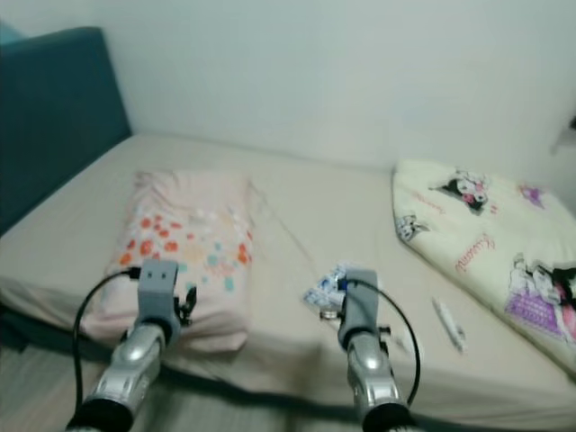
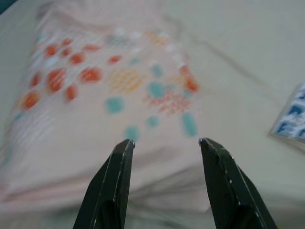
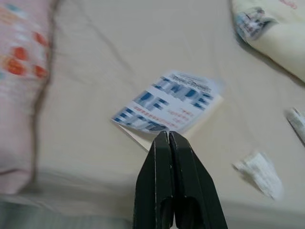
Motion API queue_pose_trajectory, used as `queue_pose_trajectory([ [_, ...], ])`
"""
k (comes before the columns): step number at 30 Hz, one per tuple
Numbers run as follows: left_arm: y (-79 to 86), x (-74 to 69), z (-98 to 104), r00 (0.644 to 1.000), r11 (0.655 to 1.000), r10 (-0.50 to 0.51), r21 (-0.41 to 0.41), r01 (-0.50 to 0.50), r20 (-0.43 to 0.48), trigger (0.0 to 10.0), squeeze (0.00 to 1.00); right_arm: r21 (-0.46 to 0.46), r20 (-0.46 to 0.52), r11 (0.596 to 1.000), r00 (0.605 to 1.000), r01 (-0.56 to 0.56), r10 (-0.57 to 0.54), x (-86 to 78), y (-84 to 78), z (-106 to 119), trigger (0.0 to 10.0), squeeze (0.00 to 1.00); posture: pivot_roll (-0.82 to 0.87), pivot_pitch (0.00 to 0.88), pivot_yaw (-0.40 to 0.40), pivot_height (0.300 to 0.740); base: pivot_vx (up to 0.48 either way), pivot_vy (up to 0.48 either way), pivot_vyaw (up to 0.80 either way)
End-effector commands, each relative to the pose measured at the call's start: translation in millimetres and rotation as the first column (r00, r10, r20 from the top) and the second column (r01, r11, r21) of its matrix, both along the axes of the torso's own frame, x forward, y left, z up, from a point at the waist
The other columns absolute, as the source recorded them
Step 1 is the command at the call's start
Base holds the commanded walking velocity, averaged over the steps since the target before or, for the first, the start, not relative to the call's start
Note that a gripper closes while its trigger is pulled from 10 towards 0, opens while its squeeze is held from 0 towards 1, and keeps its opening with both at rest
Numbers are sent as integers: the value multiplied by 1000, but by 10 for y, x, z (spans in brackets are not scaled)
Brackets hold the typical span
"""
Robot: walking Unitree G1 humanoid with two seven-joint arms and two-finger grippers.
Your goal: Clean up the room
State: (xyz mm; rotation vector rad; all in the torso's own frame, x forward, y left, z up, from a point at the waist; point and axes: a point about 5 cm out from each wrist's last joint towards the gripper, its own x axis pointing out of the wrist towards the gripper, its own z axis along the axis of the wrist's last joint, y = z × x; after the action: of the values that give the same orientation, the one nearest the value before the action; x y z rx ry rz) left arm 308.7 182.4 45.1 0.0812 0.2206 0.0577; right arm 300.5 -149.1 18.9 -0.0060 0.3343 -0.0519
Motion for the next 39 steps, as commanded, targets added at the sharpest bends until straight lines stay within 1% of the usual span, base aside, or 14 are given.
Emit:
queue_pose_trajectory([
  [1, -47, 21, 54, 999, 1000, -23, -11, 24, 34, 10000, 0, 4, 28, 1000, 999, 19, -19, 24, -34, 47, 10000, 0, 31, 0, -40, 740, 0, 0, -800],
  [2, -47, 21, 54, 999, 1000, -23, -11, 24, 34, 10000, 0, 4, 28, 1000, 999, 19, -19, 24, -34, 47, 10000, 0, 31, 0, -40, 740, 0, 0, -800],
  [3, -65, 45, 95, 998, 999, -24, -40, 26, 52, 10000, 0, 3, 36, 1000, 999, 18, -18, 33, -38, 63, 10000, 0, 27, 0, -40, 740, 0, 0, -800],
  [8, -116, 54, 111, 996, 997, -60, -37, 62, 71, 10000, 0, -15, 47, 1000, 999, 12, -11, 23, -54, 74, 10000, 0, 15, 0, -37, 740, 0, 0, -800],
  [11, -130, 46, 98, 996, 997, -60, -43, 63, 67, 10000, 0, -18, 49, 1000, 999, 18, -17, 13, -71, 72, 10000, 0, 15, 0, -37, 740, 0, 0, -800],
  [12, -147, 36, 88, 996, 997, -57, -42, 60, 66, 10000, 0, -20, 55, 999, 998, 26, -25, -1, -109, 78, 10000, 0, 9, 0, -40, 740, 0, 0, -800],
  [14, -153, 30, 84, 997, 998, -50, -36, 53, 65, 10000, 0, -24, 58, 999, 998, 29, -27, -11, -133, 79, 10000, 0, 9, 0, -40, 740, 0, 0, -800],
  [19, -156, 21, 83, 997, 998, -49, -33, 51, 66, 10000, 0, -28, 59, 999, 998, 27, -25, -17, -133, 78, 10000, 0, 4, 0, -46, 740, 0, 0, -800],
  [23, -143, 20, 78, 997, 999, -46, -19, 47, 68, 10000, 0, -29, 51, 999, 999, -13, 15, -4, -100, 79, 10000, 0, 8, 0, -57, 740, 0, 0, -800],
  [24, -123, 15, 94, 996, 999, -31, -29, 33, 81, 10000, 0, -28, 50, 998, 997, -56, 57, 11, -58, 88, 10000, 0, 11, 0, -62, 740, 0, 0, 0],
  [26, -113, 12, 104, 996, 999, -23, -36, 26, 89, 10000, 0, -31, 51, 997, 996, -77, 78, 18, -37, 95, 10000, 0, 11, 0, -62, 740, 0, 0, 0],
  [27, -98, 8, 103, 996, 1000, -14, -27, 16, 84, 10000, 0, -35, 50, 996, 995, -84, 86, 26, -25, 99, 10000, 0, 15, 0, -67, 740, 0, 0, 0],
  [30, -72, 4, 108, 996, 1000, 0, -13, 1, 90, 10000, 0, -43, 56, 995, 995, -85, 87, 57, -13, 125, 10000, 0, 15, 0, -74, 740, 0, 0, 0],
  [39, -71, 11, 128, 995, 1000, 12, -19, -10, 101, 10000, 0, -44, 81, 994, 992, -98, 101, 94, 1, 181, 10000, 0, 13, 0, -80, 740, 0, 0, 0],
])
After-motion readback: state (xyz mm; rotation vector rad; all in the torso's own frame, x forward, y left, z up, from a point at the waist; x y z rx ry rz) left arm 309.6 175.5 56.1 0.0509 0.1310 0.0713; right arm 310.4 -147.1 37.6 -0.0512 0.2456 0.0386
